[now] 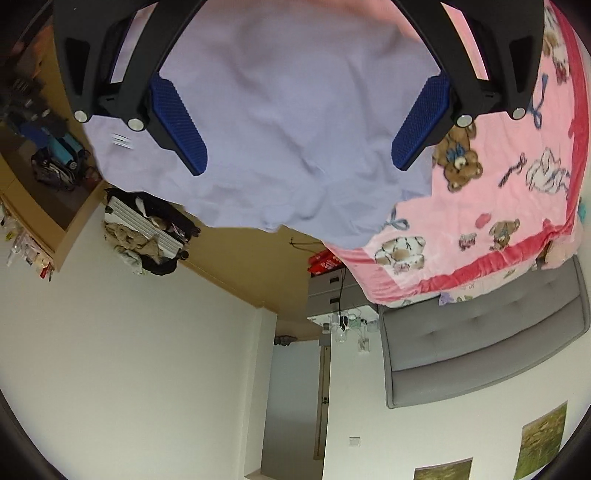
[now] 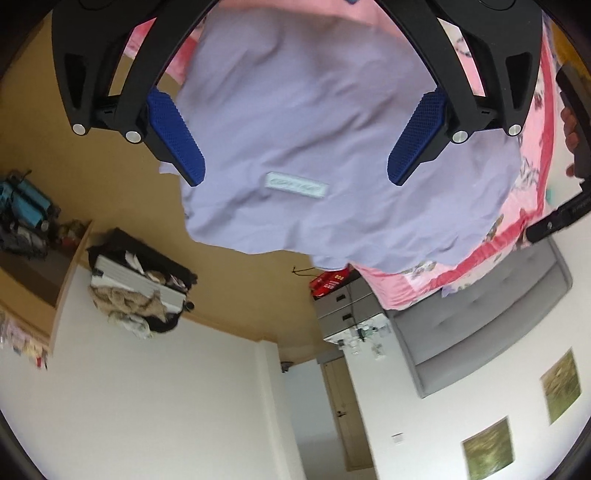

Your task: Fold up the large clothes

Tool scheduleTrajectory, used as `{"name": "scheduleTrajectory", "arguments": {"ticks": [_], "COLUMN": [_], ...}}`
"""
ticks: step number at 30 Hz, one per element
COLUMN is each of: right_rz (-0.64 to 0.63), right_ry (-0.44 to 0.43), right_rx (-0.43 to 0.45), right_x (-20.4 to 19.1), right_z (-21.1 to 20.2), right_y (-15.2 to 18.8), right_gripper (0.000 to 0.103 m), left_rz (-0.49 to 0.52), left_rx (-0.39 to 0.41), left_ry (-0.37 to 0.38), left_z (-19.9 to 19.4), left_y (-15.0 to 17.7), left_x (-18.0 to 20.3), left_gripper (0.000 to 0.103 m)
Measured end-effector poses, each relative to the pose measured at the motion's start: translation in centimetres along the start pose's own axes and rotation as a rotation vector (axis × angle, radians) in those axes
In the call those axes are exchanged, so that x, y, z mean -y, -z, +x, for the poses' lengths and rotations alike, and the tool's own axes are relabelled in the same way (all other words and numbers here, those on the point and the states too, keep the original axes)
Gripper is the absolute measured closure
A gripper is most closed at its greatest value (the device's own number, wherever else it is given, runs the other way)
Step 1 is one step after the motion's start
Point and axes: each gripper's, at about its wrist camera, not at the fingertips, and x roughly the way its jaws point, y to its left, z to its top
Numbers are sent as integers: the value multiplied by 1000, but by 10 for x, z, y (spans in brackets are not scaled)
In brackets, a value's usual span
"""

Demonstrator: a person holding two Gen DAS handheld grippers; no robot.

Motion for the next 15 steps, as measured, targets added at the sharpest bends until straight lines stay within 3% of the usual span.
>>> {"name": "scheduleTrajectory", "arguments": {"ticks": [6, 10, 15], "right_rz": [-108, -177, -186], "right_ry": [84, 113, 127], "right_rx": [20, 33, 50], "right_x": [-27, -36, -42], "right_z": [-43, -71, -100], "right_y": [22, 38, 48], "right_gripper": [8, 8, 8], "left_rz": [-5, 35, 74], "left_rx": [-37, 9, 34], "left_ry": [57, 14, 32], "left_z": [-37, -66, -102], "left_y": [32, 53, 67], "left_x": [28, 43, 56], "left_gripper": [4, 5, 4]}}
